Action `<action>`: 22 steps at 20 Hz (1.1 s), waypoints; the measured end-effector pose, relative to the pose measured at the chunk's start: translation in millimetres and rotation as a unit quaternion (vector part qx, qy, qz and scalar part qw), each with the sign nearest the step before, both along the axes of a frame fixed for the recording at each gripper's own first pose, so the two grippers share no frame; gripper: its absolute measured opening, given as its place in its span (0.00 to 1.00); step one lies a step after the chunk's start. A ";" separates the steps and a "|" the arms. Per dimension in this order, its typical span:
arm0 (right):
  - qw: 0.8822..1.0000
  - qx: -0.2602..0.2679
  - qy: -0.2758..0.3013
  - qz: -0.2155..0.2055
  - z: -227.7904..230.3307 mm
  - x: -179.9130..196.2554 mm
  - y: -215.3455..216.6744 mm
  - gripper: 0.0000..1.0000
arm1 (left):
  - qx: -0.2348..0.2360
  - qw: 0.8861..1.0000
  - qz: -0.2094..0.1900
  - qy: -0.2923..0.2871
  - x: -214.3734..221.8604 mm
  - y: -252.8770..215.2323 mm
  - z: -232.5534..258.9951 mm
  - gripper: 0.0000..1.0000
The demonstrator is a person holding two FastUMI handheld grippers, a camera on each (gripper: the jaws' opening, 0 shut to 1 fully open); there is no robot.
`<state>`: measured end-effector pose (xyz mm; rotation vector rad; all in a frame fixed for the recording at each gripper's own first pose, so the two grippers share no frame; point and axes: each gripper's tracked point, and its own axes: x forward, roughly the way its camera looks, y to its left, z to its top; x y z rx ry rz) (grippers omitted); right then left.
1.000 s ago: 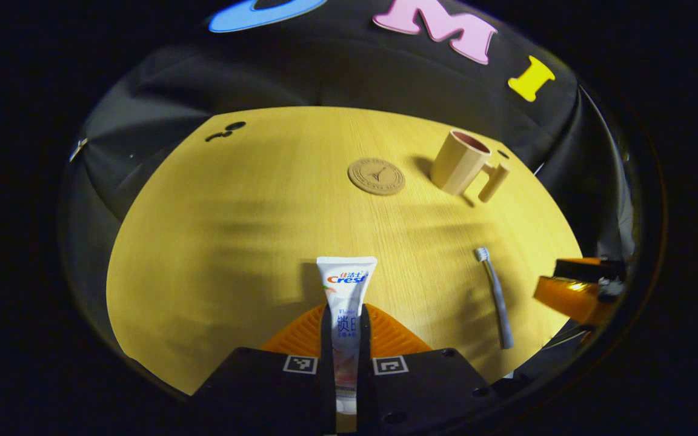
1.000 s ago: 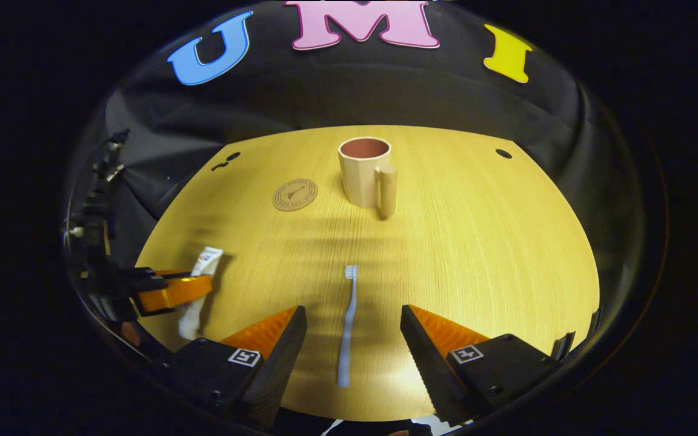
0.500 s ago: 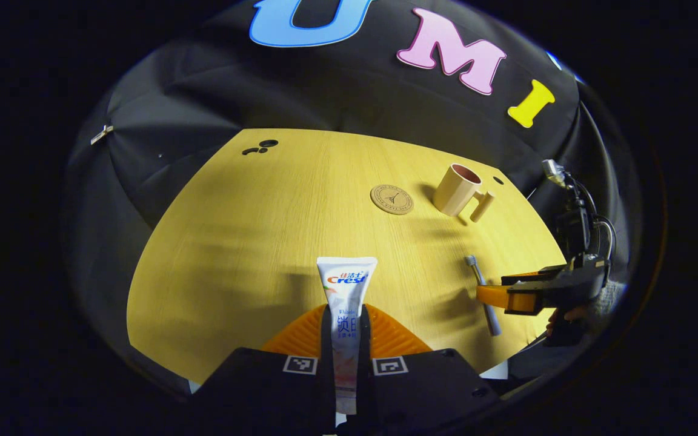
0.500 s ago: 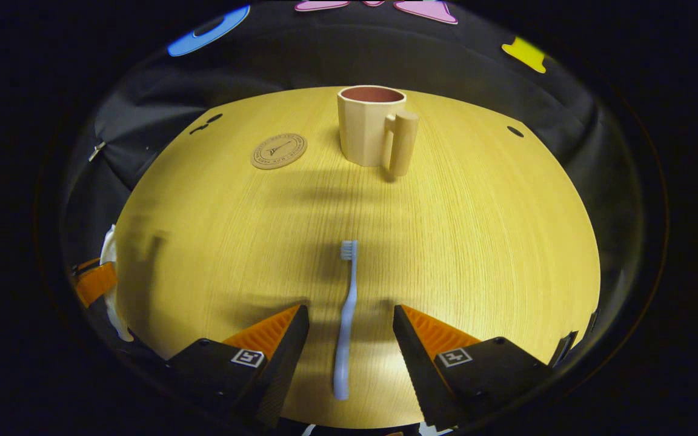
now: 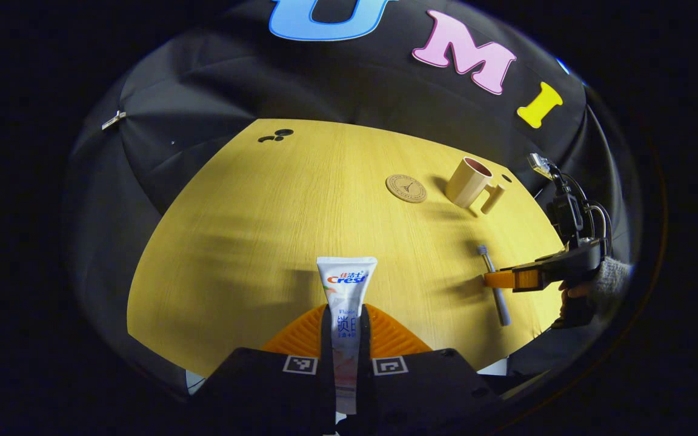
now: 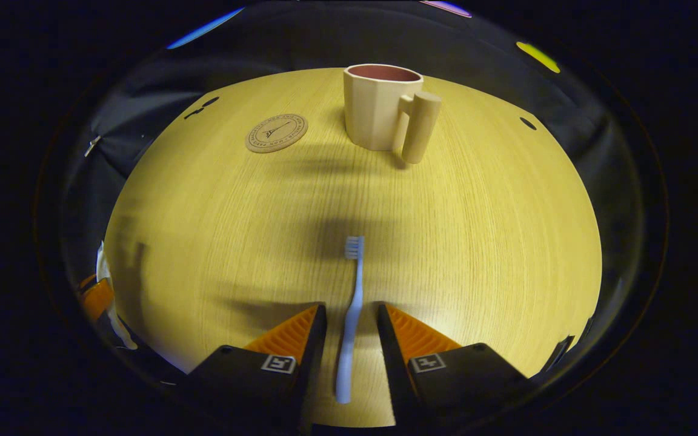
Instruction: Put the toothbrush and toothpaste on the desktop into the cup, then pick up the cup and place it on the coaster on the desktop.
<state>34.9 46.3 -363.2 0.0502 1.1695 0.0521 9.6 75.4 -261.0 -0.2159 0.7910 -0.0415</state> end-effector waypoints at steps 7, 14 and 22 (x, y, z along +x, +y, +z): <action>0.999 0.026 -0.009 0.019 2.4 -0.5 4.0 0.08 | 0.004 1.000 0.011 -0.005 -10.4 -5.3 7.7 0.19; 0.987 0.113 -0.115 0.001 35.3 4.7 0.1 0.05 | -0.001 0.999 0.007 -0.044 6.7 -33.2 38.8 0.19; 0.936 0.189 -0.297 -0.010 152.5 15.1 -41.7 0.05 | -0.058 0.980 -0.012 -0.190 90.3 -114.0 128.2 0.18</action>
